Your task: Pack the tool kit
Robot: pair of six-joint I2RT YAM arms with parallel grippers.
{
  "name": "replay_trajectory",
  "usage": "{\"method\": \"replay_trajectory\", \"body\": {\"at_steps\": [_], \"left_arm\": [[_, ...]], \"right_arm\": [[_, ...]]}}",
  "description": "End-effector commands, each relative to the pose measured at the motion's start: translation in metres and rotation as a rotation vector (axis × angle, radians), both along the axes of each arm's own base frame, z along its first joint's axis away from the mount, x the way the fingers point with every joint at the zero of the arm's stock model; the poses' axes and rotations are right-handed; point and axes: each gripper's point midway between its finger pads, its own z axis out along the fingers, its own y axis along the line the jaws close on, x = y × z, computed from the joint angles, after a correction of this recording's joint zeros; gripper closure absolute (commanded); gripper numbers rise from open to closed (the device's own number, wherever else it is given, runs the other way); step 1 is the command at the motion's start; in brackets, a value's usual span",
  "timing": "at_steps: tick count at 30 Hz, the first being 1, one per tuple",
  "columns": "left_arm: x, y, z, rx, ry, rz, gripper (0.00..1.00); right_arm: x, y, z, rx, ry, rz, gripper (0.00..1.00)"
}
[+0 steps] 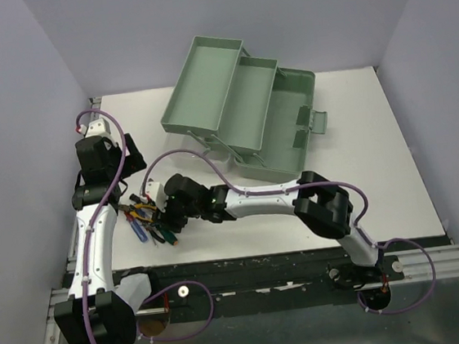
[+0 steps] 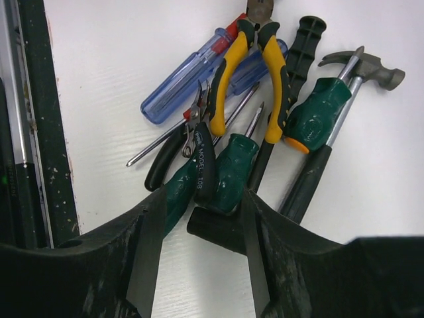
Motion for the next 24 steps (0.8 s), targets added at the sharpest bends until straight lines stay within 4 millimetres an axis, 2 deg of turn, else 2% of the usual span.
{"method": "replay_trajectory", "body": {"at_steps": [1,5,11,17,23,24], "left_arm": [[0.000,0.003,0.012,-0.009,-0.038,0.013,0.01],[0.001,0.003,0.013,-0.019,-0.042,0.014,0.01],[0.001,0.004,0.014,-0.028,-0.048,0.020,0.01],[0.001,0.004,0.014,-0.027,-0.048,0.020,0.01],[0.001,0.004,0.014,-0.031,-0.047,0.019,0.01],[0.001,0.004,0.014,-0.031,-0.048,0.019,0.01]], "right_arm": [[-0.009,0.005,-0.016,-0.036,-0.039,0.060,0.44],[-0.013,0.008,-0.031,-0.062,-0.064,0.076,0.45],[-0.011,0.016,-0.040,-0.085,-0.102,0.083,0.48],[0.003,0.013,-0.049,-0.111,-0.146,0.013,0.56],[0.008,0.007,-0.057,-0.145,-0.186,0.003,0.59],[0.011,0.011,-0.052,-0.119,-0.201,-0.002,0.60]]}}
